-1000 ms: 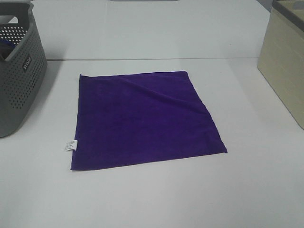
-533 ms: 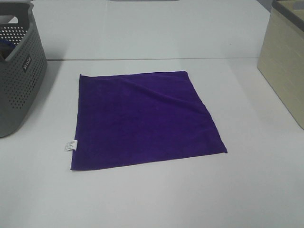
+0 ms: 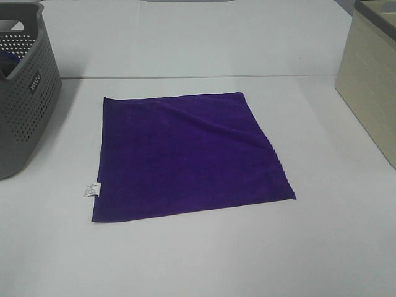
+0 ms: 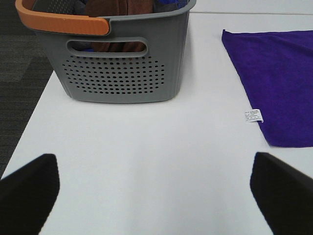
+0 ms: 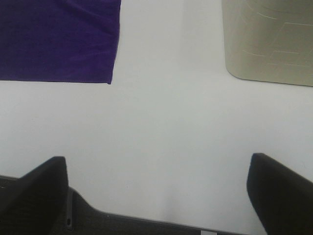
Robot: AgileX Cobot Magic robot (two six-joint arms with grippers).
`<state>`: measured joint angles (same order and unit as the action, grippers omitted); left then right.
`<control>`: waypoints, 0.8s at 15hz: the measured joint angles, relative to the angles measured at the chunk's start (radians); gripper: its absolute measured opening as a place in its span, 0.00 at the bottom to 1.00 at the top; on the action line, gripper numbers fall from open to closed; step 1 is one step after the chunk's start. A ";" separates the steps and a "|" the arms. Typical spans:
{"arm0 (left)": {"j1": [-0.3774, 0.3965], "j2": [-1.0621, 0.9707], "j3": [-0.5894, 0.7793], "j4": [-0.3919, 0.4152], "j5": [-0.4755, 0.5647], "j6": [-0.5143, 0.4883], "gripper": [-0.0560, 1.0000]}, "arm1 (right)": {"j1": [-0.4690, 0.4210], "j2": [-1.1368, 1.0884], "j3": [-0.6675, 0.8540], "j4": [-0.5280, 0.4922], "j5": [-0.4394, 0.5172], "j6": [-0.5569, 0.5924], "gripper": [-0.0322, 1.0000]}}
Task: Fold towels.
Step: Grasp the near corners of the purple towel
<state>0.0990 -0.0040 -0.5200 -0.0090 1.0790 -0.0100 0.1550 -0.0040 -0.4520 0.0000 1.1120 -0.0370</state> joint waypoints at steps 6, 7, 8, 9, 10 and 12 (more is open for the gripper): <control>0.000 0.506 -0.224 -0.129 0.122 0.001 0.99 | 0.000 0.527 -0.207 0.040 0.006 0.086 0.96; 0.000 0.635 -0.288 -0.178 0.128 0.010 0.99 | 0.000 0.686 -0.269 0.042 0.001 0.086 0.96; 0.000 0.748 -0.324 -0.219 0.128 0.042 0.99 | 0.000 0.820 -0.328 0.050 -0.019 0.069 0.96; 0.000 0.830 -0.337 -0.265 0.125 0.077 0.99 | 0.000 0.942 -0.379 0.075 -0.050 0.037 0.96; 0.000 0.900 -0.339 -0.305 0.111 0.108 0.99 | 0.000 1.065 -0.427 0.120 -0.084 -0.005 0.96; 0.000 1.022 -0.339 -0.404 0.036 0.181 0.99 | 0.000 1.244 -0.501 0.257 -0.118 -0.120 0.96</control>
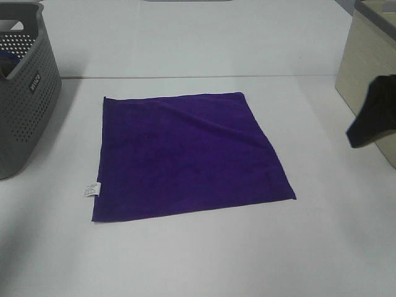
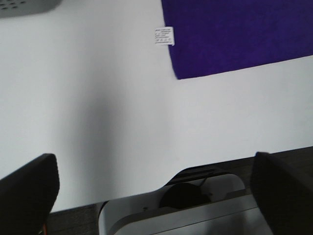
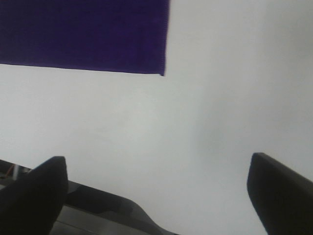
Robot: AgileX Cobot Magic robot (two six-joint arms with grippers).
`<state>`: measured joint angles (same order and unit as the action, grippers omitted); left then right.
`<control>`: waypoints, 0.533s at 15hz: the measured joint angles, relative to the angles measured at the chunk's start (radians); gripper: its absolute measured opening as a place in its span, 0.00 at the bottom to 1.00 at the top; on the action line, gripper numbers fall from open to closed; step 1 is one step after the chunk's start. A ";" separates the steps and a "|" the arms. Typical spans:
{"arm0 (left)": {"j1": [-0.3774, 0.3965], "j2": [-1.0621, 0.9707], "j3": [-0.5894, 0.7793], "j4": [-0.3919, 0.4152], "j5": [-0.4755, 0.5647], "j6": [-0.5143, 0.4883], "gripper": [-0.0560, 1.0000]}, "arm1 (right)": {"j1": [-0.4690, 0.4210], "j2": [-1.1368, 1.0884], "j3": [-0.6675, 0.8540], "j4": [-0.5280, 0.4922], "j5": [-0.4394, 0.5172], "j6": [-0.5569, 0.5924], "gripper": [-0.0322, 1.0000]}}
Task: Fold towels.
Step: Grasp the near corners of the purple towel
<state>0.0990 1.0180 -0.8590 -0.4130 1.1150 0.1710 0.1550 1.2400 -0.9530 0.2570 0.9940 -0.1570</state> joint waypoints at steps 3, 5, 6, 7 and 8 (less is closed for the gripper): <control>-0.018 0.138 -0.001 -0.171 -0.062 0.128 0.99 | -0.050 0.145 -0.081 0.200 -0.002 -0.151 0.96; -0.134 0.298 -0.001 -0.223 -0.203 0.175 0.99 | -0.218 0.283 -0.117 0.519 0.138 -0.426 0.95; -0.152 0.348 -0.001 -0.224 -0.245 0.175 0.99 | -0.245 0.340 -0.117 0.561 0.190 -0.487 0.95; -0.156 0.431 -0.001 -0.224 -0.291 0.178 0.99 | -0.251 0.392 -0.117 0.568 0.205 -0.513 0.95; -0.157 0.478 -0.001 -0.224 -0.308 0.179 0.99 | -0.252 0.442 -0.117 0.573 0.207 -0.528 0.95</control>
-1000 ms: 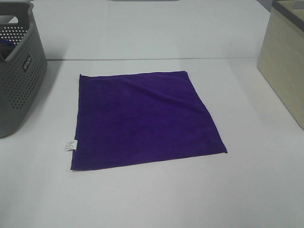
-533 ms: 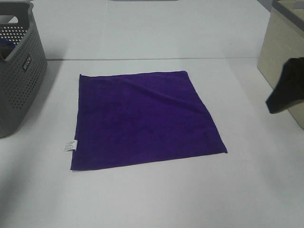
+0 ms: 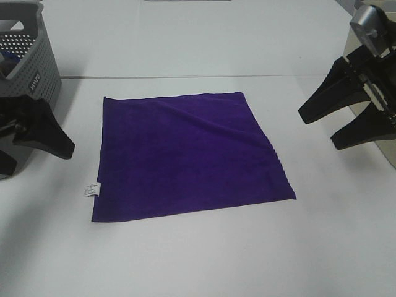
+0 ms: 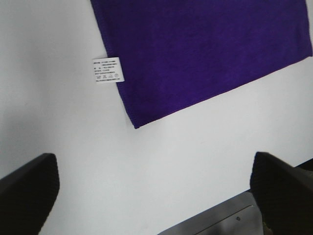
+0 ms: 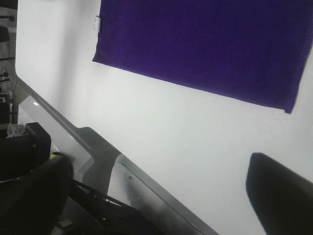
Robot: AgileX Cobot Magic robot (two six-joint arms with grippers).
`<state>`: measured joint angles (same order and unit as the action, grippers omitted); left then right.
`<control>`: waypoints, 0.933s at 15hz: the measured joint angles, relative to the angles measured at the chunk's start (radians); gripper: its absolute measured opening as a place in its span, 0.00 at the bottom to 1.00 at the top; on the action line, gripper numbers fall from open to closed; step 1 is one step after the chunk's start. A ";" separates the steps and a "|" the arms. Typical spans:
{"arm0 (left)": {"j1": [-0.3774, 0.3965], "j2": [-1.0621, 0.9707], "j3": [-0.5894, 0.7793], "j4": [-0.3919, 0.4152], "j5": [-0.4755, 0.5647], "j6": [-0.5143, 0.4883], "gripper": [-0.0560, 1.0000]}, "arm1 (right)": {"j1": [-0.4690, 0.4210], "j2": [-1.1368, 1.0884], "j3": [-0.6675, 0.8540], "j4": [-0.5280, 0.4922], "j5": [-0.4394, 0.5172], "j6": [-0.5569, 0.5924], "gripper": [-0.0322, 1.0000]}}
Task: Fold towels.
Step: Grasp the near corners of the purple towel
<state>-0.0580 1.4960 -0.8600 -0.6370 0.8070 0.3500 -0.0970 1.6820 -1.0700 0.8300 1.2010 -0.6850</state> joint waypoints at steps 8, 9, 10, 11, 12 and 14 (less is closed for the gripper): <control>0.000 0.104 0.000 -0.061 -0.039 0.029 0.99 | 0.000 0.037 0.000 0.009 -0.009 -0.007 0.95; 0.000 0.133 0.000 -0.108 -0.044 0.061 0.99 | 0.000 0.055 0.000 0.013 -0.030 -0.006 0.95; 0.000 0.152 0.000 -0.133 -0.046 0.083 0.99 | 0.000 0.068 0.000 0.015 -0.041 -0.006 0.95; 0.000 0.208 -0.001 -0.203 -0.050 0.159 0.99 | 0.000 0.117 -0.001 0.018 -0.053 -0.006 0.95; 0.006 0.243 -0.001 -0.257 -0.052 0.227 0.99 | 0.000 0.149 -0.012 0.018 -0.058 -0.006 0.95; 0.040 0.290 -0.001 -0.382 -0.040 0.367 0.99 | 0.000 0.209 -0.057 0.017 -0.063 -0.006 0.95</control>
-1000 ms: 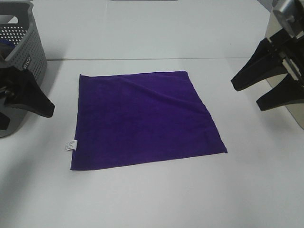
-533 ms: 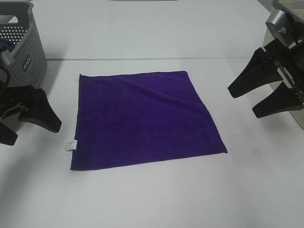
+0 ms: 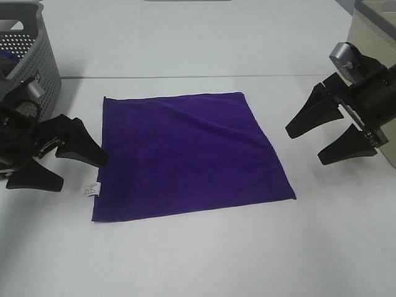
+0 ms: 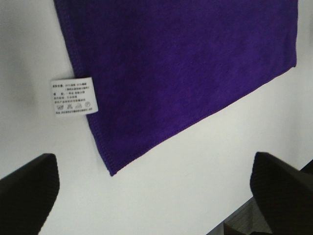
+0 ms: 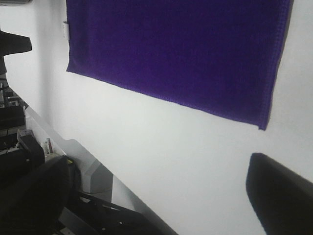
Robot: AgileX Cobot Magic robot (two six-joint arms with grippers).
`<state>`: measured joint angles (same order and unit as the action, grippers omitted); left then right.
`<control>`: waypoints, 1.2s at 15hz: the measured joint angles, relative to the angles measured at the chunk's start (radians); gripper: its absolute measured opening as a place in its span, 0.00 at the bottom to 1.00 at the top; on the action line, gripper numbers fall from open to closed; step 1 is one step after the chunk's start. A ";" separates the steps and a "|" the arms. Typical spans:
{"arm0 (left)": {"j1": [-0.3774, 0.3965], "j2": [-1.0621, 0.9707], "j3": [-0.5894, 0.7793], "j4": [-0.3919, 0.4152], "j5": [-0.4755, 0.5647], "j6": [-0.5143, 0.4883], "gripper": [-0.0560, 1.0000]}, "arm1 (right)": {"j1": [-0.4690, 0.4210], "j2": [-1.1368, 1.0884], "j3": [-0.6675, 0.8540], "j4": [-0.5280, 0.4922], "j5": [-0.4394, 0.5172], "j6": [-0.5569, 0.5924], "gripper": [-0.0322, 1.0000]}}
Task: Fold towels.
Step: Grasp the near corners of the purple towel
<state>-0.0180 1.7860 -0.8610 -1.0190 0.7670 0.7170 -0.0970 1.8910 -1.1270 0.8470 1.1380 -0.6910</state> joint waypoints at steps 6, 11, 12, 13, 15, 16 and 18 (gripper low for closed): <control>0.040 0.146 -0.002 -0.097 0.072 0.142 0.99 | 0.000 0.115 -0.060 -0.019 -0.012 0.000 0.94; 0.041 0.189 -0.003 -0.089 0.058 0.170 0.99 | 0.000 0.190 -0.060 -0.012 -0.071 -0.025 0.94; 0.041 0.190 -0.004 -0.092 0.057 0.177 0.99 | 0.000 0.207 -0.060 0.000 -0.079 -0.042 0.94; 0.041 0.191 -0.004 -0.093 0.055 0.178 0.99 | 0.000 0.221 -0.060 0.005 -0.086 -0.059 0.94; 0.041 0.191 -0.004 -0.106 0.050 0.181 0.99 | 0.000 0.235 -0.060 -0.008 -0.128 -0.072 0.94; 0.041 0.191 -0.004 -0.114 0.045 0.181 0.99 | 0.000 0.235 -0.060 -0.013 -0.143 -0.071 0.94; 0.041 0.191 -0.004 -0.117 0.039 0.181 0.99 | 0.000 0.235 -0.063 -0.017 -0.157 -0.056 0.93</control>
<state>0.0230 1.9770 -0.8650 -1.1360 0.8060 0.8980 -0.0970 2.1260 -1.1900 0.8300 0.9810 -0.7470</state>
